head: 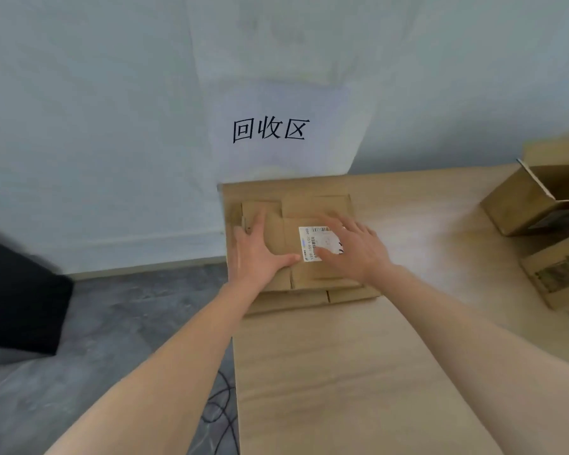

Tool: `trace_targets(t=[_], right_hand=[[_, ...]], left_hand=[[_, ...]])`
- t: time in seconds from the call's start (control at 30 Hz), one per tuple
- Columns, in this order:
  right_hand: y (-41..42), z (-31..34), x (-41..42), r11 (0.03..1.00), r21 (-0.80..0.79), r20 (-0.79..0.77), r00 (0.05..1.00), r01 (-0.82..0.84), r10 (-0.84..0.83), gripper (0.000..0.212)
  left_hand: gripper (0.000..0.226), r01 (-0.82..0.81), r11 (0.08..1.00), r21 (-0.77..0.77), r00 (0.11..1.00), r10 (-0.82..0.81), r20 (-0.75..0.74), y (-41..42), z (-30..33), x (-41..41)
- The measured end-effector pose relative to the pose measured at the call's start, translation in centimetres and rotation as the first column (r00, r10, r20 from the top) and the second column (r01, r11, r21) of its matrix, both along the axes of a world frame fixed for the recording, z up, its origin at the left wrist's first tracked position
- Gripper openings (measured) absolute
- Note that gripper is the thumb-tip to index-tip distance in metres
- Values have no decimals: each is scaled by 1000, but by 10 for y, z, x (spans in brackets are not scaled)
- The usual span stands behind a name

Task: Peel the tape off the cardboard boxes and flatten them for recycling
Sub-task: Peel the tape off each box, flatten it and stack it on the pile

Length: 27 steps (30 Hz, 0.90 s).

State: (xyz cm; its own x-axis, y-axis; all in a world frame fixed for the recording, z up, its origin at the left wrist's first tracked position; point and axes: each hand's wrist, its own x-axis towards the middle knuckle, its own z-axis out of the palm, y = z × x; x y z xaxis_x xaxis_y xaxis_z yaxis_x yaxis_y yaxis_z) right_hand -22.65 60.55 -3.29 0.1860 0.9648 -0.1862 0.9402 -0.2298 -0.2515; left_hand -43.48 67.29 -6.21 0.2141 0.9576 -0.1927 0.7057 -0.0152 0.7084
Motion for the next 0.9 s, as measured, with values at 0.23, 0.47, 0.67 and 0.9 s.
trace_targets(t=[0.23,0.47,0.67,0.9], right_hand=[[10,-57,-8,991,108,73,995,-74,66,74],[10,-65,-8,978,201,101,994,-61,41,69],[11,-59,-14,989,145,198,980,-38,9,66],[-21,3,-24,999,37,246,969,24,-32,59]], left_hand=[[104,257,875,410,903,-66,-424,0,-42,-7],[86,436,806,399,857,-238,-456,6,-53,-5],[87,464,851,245,806,-291,-516,8,-42,-1],[80,535,834,133,708,-356,-610,-5,26,-7]])
